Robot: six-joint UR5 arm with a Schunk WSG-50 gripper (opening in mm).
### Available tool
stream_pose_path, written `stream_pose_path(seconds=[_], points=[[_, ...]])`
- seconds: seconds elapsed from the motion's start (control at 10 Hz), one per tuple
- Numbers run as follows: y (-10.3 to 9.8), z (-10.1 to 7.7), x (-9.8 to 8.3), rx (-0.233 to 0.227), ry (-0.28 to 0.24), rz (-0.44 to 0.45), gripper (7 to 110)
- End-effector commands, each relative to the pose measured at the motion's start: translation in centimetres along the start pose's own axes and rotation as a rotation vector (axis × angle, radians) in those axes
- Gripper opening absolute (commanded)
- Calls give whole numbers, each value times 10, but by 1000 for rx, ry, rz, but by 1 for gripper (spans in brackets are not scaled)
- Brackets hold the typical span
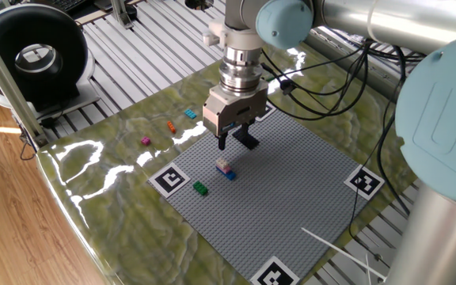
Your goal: Stack small Lego blocks randomly, one at a time
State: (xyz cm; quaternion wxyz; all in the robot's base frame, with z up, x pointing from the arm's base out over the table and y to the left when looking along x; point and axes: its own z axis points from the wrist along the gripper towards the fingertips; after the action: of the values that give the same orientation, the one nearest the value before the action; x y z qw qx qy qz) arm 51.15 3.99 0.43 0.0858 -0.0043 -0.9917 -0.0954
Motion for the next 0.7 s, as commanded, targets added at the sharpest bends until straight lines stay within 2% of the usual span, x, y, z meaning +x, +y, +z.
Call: stream_pose_path(seconds=[0.0, 0.3, 0.6], points=[[5, -1, 4, -20, 7, 23, 66], [4, 0, 16, -28, 23, 30, 66], [10, 1, 21, -44, 28, 39, 66]])
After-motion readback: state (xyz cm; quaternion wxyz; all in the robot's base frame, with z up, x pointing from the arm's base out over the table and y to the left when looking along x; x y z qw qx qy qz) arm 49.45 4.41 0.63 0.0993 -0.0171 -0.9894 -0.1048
